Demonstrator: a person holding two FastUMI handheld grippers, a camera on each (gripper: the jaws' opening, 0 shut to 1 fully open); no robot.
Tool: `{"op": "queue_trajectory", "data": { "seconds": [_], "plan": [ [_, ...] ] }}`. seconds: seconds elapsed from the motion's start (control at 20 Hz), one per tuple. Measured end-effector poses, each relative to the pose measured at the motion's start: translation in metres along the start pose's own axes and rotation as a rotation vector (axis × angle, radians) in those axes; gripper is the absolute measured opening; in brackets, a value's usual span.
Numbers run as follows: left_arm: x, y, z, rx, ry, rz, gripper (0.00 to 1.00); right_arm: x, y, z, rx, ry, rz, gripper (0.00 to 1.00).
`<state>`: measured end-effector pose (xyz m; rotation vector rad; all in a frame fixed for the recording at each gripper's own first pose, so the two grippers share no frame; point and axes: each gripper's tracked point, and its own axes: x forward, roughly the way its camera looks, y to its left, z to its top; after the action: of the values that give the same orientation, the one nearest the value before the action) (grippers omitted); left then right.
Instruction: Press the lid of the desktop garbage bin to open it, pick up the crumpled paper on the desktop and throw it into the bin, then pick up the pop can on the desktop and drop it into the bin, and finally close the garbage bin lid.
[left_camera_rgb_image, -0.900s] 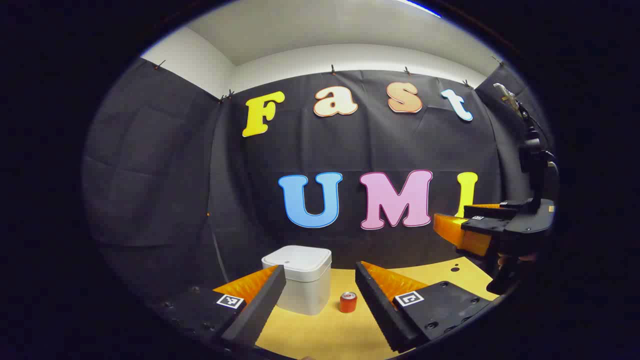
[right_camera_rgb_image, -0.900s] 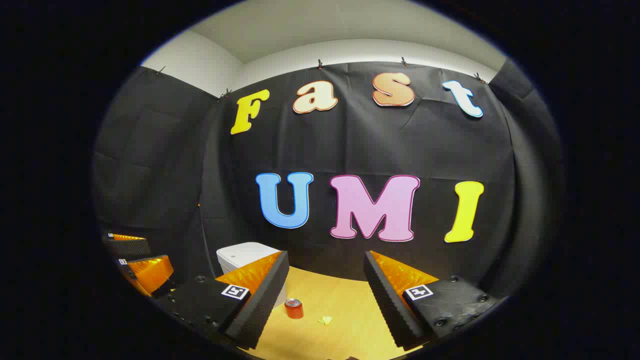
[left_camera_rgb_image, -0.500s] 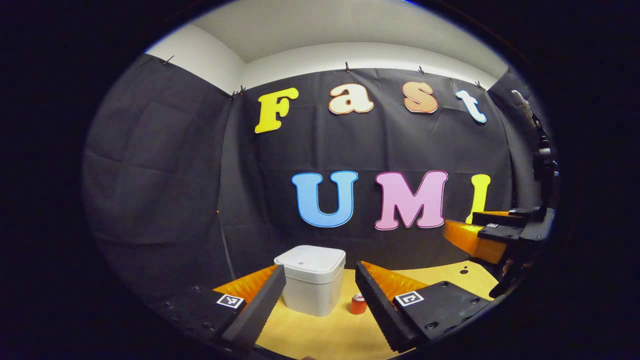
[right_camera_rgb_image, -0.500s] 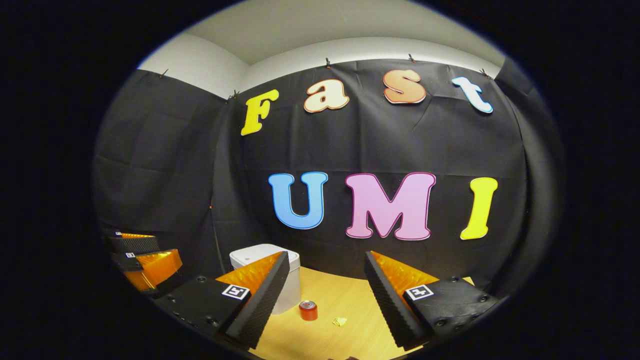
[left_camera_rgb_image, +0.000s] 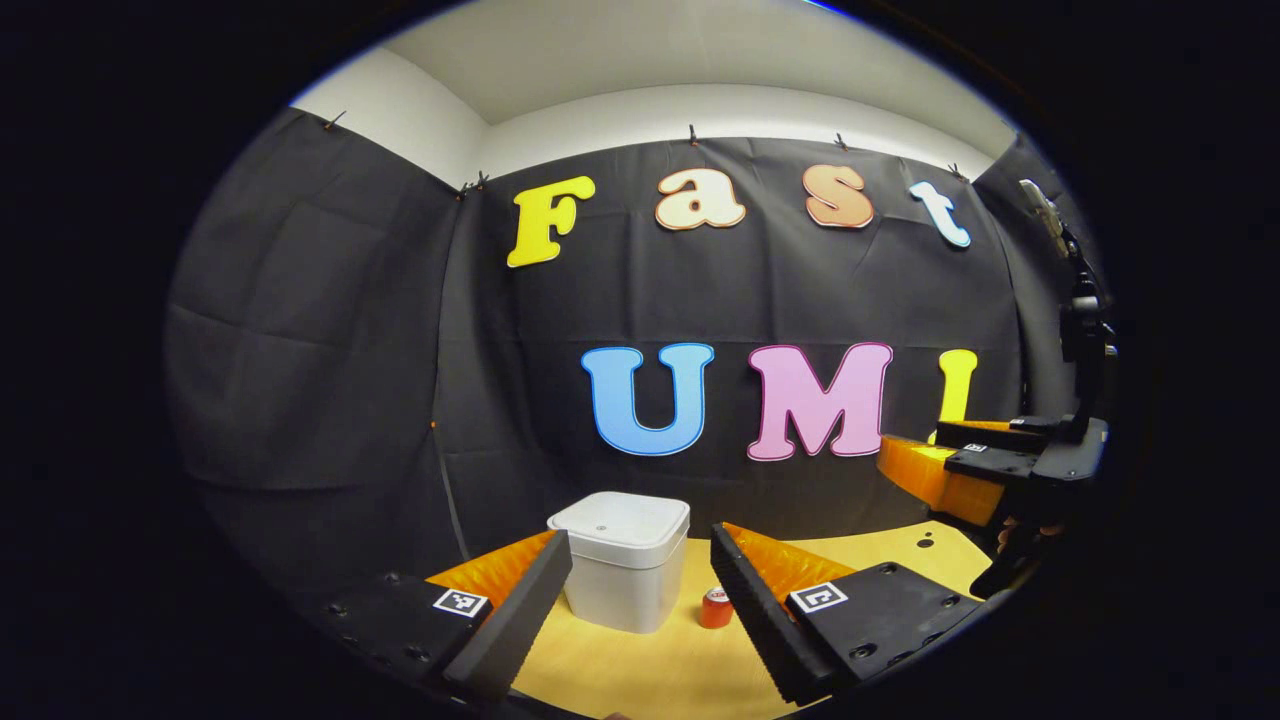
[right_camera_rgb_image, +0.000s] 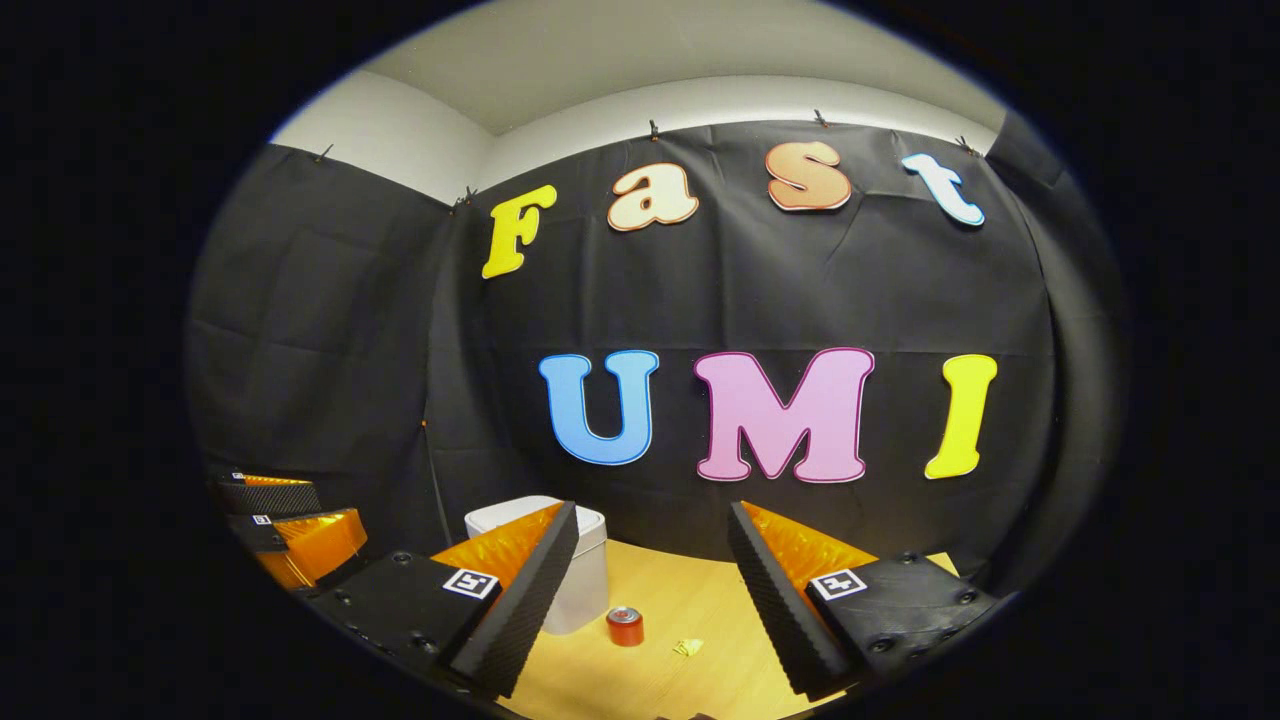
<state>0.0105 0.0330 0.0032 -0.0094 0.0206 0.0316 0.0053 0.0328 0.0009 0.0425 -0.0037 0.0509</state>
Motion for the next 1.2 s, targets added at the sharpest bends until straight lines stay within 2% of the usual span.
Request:
{"op": "queue_trajectory", "data": {
  "seconds": [0.35, 0.6, 0.8, 1.05, 1.2],
  "plan": [
    [-0.013, 0.001, 0.000, -0.012, -0.003, 0.004, 0.94, -0.012, -0.002, -0.002, -0.013, 0.002, -0.004, 0.97],
    [-0.015, -0.002, -0.012, -0.071, 0.010, -0.038, 0.94, -0.025, -0.017, 0.001, -0.052, -0.009, -0.051, 0.97],
    [-0.006, -0.007, -0.034, -0.131, 0.054, -0.122, 0.94, -0.039, -0.034, -0.005, -0.063, 0.015, -0.113, 0.96],
    [0.022, 0.015, -0.049, -0.152, 0.082, -0.177, 0.94, -0.045, -0.045, 0.003, -0.106, 0.000, -0.203, 0.97],
    [0.045, 0.030, -0.049, -0.124, 0.075, -0.221, 0.94, -0.047, -0.051, 0.013, -0.113, -0.022, -0.260, 0.96]
  ]
}}
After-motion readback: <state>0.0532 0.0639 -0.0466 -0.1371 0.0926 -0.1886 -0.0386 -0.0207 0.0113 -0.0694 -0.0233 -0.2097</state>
